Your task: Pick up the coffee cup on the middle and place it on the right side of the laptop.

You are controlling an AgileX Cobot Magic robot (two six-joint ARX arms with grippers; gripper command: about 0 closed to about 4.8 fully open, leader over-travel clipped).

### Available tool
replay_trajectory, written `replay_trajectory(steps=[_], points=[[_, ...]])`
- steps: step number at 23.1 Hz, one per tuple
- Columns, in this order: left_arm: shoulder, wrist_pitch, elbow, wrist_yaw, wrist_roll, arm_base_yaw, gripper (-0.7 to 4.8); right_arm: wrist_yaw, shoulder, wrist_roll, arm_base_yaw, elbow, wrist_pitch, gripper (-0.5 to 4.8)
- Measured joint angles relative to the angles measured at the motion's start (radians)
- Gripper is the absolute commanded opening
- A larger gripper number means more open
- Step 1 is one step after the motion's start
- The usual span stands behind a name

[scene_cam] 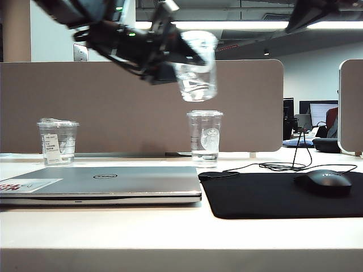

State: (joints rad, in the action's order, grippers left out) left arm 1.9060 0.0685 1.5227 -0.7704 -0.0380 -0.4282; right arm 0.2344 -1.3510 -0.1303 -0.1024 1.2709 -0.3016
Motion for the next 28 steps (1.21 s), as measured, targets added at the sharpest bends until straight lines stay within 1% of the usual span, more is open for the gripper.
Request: replay_trajectory(steps=[2,3,6,9,11,12,14,17,19,23,26,27,28], points=[[-0.002,0.003,-0.011,0.029,-0.031,-0.05,3.07,-0.027,0.013,-0.021,0.0,0.0,-0.027,-0.05],[-0.002,0.01,-0.028,0.067,-0.056,-0.09,3.08,-0.039,0.025,-0.028,0.0,0.0,-0.042,-0.05],[-0.002,0.022,-0.06,0.183,-0.11,-0.169,3.08,-0.073,0.044,-0.037,0.0,0.0,-0.044,-0.05],[0.0,0.072,-0.106,0.256,-0.127,-0.228,3.07,-0.097,0.06,-0.056,0.0,0.0,-0.056,-0.05],[0.005,0.145,-0.153,0.286,-0.11,-0.257,3.07,-0.108,0.069,-0.06,0.0,0.0,-0.058,-0.05],[0.013,0.217,-0.199,0.34,-0.073,-0.286,3.08,-0.124,0.078,-0.062,0.0,0.0,-0.06,-0.05],[0.029,0.286,-0.259,0.442,-0.027,-0.307,3.07,-0.14,0.087,-0.062,0.0,0.0,-0.075,-0.05],[0.044,0.358,-0.315,0.526,-0.013,-0.312,3.07,-0.155,0.1,-0.063,0.0,0.0,-0.083,-0.05],[0.056,0.373,-0.331,0.573,-0.01,-0.317,3.07,-0.156,0.106,-0.062,0.0,0.0,-0.083,-0.05],[0.109,0.385,-0.336,0.586,0.022,-0.32,3.08,-0.156,0.11,-0.063,-0.001,0.0,-0.086,-0.05],[0.139,0.421,-0.338,0.592,0.053,-0.32,3.1,-0.156,0.11,-0.062,0.0,0.0,-0.088,-0.05],[0.144,0.428,-0.338,0.593,0.065,-0.322,3.17,-0.156,0.11,-0.062,0.0,0.0,-0.089,-0.05],[0.148,0.434,-0.338,0.598,0.078,-0.323,3.96,-0.156,0.11,-0.062,0.0,0.0,-0.091,-0.05]])
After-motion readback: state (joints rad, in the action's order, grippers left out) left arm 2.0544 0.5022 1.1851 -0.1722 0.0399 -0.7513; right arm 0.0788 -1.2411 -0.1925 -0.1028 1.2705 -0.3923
